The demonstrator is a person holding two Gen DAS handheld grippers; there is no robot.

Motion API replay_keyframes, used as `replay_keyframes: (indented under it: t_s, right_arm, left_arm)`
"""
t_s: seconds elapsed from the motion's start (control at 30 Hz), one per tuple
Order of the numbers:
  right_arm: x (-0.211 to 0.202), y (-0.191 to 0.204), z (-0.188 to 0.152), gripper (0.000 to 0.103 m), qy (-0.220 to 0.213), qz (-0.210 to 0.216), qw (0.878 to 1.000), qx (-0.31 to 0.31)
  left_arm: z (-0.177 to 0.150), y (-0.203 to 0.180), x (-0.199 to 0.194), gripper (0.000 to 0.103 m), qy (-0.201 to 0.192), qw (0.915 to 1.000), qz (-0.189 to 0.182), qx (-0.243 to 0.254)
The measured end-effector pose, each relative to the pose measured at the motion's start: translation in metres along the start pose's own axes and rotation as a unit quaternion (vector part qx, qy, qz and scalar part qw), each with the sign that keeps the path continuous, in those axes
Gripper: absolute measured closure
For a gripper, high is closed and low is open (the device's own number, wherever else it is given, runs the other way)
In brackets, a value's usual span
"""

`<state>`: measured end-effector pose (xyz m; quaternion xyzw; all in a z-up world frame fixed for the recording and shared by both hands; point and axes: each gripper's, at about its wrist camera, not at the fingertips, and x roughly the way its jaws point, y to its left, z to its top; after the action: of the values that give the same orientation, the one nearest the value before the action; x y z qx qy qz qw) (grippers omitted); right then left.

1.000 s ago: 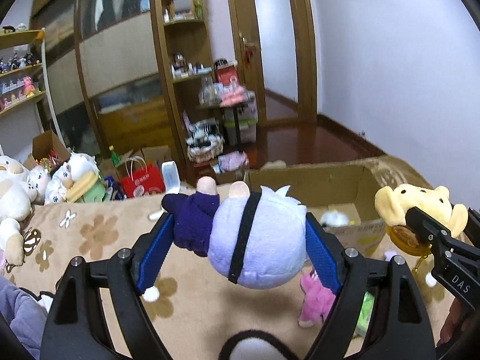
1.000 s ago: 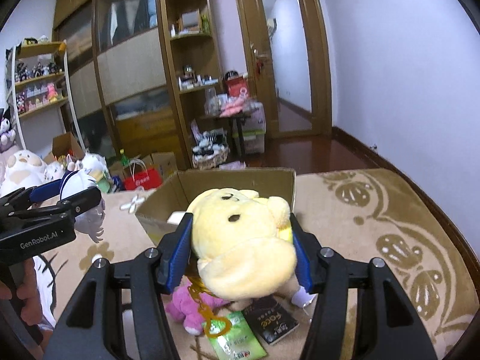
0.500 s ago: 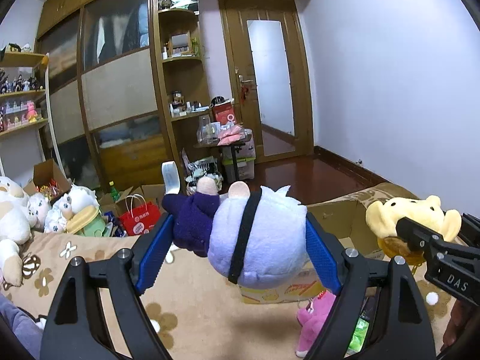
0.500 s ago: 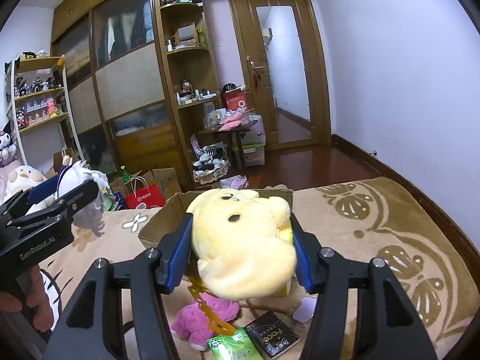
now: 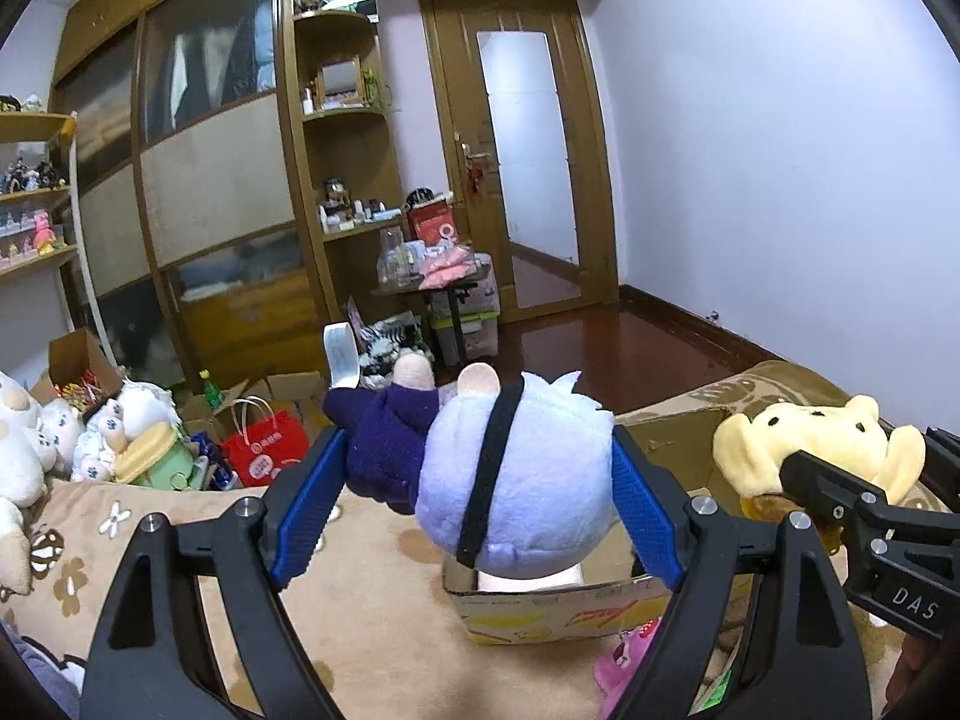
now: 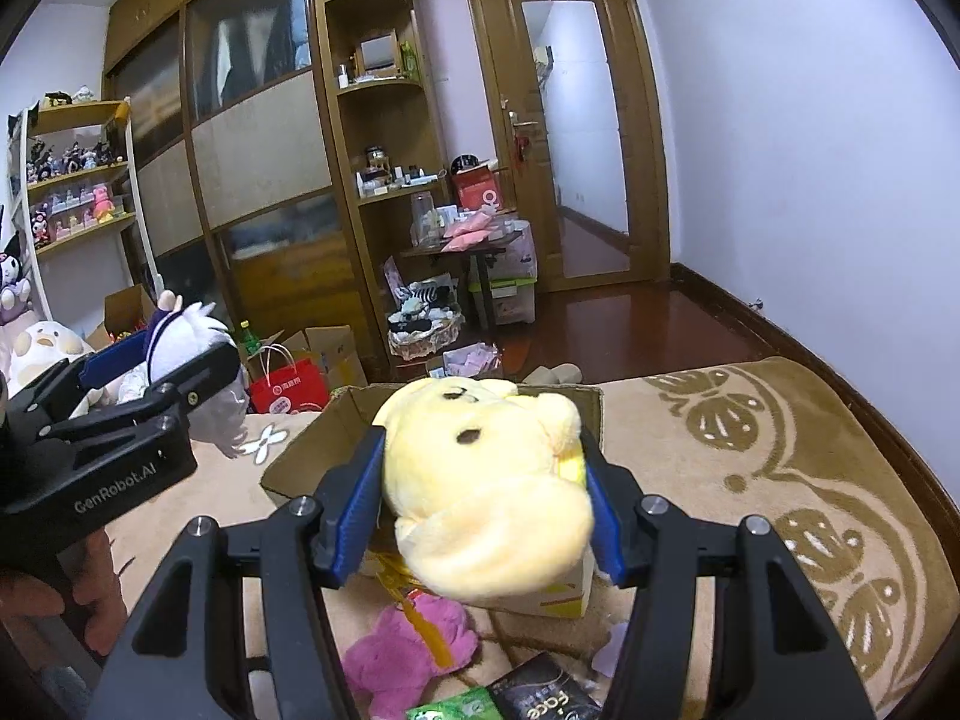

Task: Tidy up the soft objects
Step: 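Lift the doll with the left tool while the right tool carries the bear over the box, then open the left tool to drop the doll in the box while the right tool releases the bear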

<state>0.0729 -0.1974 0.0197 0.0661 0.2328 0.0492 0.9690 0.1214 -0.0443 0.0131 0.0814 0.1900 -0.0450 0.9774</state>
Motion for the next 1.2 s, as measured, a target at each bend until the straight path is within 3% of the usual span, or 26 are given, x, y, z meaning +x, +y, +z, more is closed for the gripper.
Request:
replay_keyframes:
  t_s: [0.4, 0.67, 1.03, 1.2]
  right_arm:
    - [0.033, -0.015, -0.009, 0.039, 0.026, -0.007, 0.999, 0.023]
    - [0.048, -0.027, -0.008, 0.036, 0.021, -0.004, 0.999, 0.042]
    - [0.067, -0.029, -0.021, 0.031, 0.054, 0.005, 0.998, 0.036]
    - [0.067, -0.035, -0.023, 0.022, 0.056, 0.005, 0.997, 0.047]
  left_arm:
    - [-0.008, -0.01, 0.044, 0.019, 0.037, 0.9981, -0.048, -0.015]
    - [-0.006, -0.017, 0.067, 0.017, 0.057, 0.9971, -0.05, -0.011]
    - [-0.011, -0.019, 0.082, 0.005, 0.1, 0.9937, -0.047, -0.018]
    - [-0.013, -0.018, 0.081, 0.003, 0.111, 0.9923, -0.051, -0.02]
